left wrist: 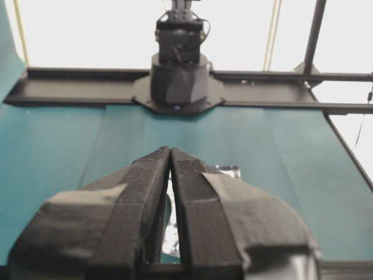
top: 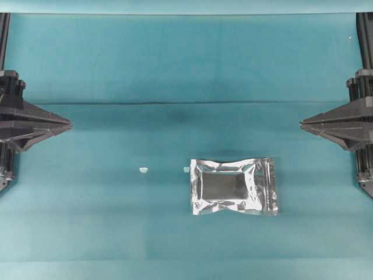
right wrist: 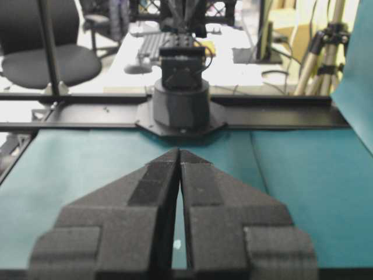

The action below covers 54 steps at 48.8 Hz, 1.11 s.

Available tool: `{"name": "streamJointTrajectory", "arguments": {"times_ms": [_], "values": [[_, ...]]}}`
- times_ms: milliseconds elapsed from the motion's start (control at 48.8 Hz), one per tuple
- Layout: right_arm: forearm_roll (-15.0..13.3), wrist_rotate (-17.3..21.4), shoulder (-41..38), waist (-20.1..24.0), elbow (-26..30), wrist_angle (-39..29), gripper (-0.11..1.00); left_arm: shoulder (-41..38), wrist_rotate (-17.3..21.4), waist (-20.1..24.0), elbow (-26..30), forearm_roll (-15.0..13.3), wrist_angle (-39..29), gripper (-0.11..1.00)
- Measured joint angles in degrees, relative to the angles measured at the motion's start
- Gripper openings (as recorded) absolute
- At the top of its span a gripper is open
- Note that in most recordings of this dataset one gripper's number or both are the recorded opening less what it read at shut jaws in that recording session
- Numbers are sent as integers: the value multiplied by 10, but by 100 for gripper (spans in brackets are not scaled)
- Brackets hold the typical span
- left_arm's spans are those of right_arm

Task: Hand over the silver zip bag and make it stand upright.
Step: 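Move the right gripper toward the silver foil zip bag's right edge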

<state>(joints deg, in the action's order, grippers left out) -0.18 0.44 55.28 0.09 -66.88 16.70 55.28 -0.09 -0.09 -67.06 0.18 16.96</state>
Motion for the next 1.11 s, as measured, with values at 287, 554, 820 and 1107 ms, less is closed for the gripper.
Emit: {"name": "streamJointTrajectory", "arguments": {"times_ms": [287,554,820,1107], "values": [[129,112,3,23,3,-70,0,-33,0,-3,36,7,0,-1],[223,300,3,28,4,-179,0,-87,1,-3,62,7,-1,-1],[243,483,2,33,-31,-223,0,-127,-1,-3,81,7,-1,-1],[247,608,-23,55,-79,-225,37,-134,-3,-3,85,7,0,-1]]}}
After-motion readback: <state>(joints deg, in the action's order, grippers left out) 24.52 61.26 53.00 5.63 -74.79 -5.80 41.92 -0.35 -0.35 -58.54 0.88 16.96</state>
